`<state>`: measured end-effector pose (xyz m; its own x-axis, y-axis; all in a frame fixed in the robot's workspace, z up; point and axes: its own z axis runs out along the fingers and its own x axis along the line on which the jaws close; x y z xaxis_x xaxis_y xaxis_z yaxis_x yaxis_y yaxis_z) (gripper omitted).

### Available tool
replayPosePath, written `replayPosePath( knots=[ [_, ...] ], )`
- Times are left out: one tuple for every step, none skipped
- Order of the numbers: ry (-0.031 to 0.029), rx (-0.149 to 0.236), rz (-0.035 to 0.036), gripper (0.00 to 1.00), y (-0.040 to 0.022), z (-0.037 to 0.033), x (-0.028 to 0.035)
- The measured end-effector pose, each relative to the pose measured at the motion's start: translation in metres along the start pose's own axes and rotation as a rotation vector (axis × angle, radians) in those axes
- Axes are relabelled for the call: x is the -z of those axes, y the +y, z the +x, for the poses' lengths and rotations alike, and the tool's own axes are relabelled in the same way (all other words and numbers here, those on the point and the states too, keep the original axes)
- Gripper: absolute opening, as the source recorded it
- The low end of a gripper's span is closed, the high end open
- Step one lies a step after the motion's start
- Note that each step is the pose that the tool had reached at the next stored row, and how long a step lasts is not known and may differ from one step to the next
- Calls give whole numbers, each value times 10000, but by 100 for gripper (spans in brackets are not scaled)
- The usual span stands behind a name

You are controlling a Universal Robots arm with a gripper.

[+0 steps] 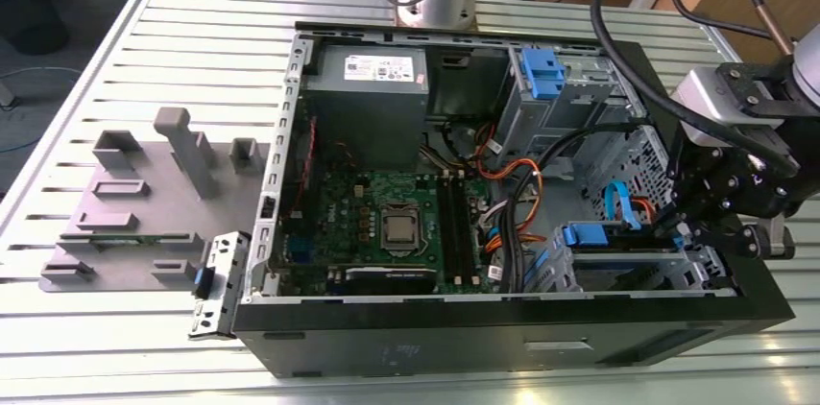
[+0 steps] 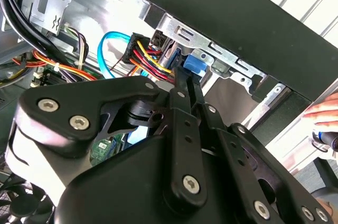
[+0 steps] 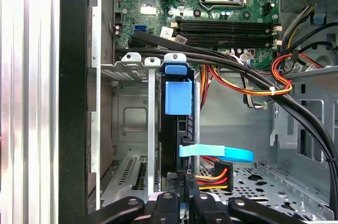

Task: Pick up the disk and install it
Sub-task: 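Insert the second disk wire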

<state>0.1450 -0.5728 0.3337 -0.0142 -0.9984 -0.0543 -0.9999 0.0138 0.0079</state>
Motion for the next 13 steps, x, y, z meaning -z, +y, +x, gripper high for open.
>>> replayPosePath(
  knots=[
    [0,0,0,16,0,0,0],
    [0,0,0,16,0,0,0],
    [1,0,0,16,0,0,0],
    [1,0,0,16,0,0,0],
    [0,0,0,16,0,0,1],
    [-3,0,0,16,0,-1,8],
    [-1,0,0,16,0,-1,20],
    [0,0,0,16,0,-2,33],
    [0,0,0,16,0,-3,46],
    [0,0,0,16,0,-3,52],
    [-2,-1,0,16,1,-3,51],
    [-3,0,0,16,1,-3,52],
    [-3,0,0,16,0,-3,53]
  ],
)
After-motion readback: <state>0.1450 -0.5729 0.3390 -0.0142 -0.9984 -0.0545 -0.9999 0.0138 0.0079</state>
